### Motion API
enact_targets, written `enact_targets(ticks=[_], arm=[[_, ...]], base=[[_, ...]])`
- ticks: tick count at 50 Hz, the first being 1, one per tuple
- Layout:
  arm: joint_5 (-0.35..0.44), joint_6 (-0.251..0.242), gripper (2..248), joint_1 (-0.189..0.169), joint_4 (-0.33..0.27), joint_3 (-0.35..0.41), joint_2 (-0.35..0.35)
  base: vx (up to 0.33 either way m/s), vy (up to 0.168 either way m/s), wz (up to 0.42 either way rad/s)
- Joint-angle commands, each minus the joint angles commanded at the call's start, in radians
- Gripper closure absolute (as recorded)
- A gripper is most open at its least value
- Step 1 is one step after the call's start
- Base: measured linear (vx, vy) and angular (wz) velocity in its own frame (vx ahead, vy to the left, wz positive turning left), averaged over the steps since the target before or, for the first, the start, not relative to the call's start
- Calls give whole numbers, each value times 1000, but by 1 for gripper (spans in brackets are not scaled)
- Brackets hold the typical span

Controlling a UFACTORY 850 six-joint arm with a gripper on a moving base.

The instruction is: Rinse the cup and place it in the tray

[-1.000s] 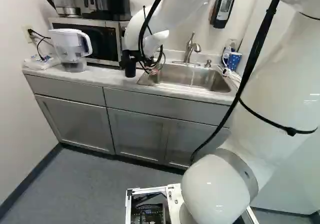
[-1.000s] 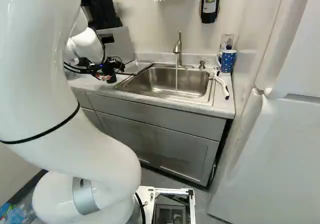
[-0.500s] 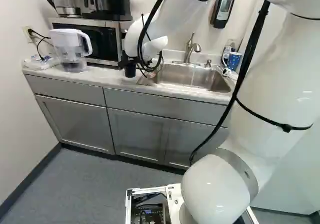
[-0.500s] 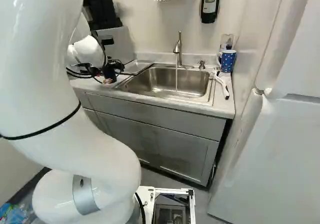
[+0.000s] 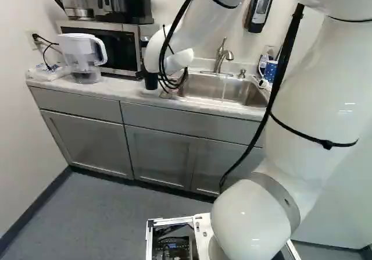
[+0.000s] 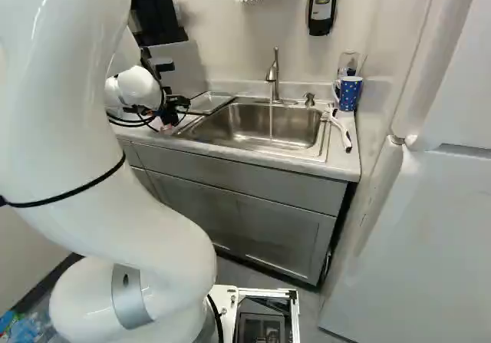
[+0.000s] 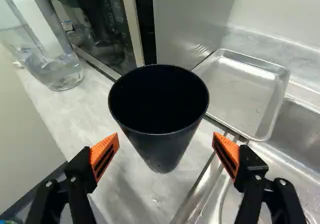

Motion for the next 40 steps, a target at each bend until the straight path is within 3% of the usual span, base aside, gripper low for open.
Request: enact_targets(ticks=[40], arm=[[239,0,3,11,0,58,-32]], base=[[0,0,0]])
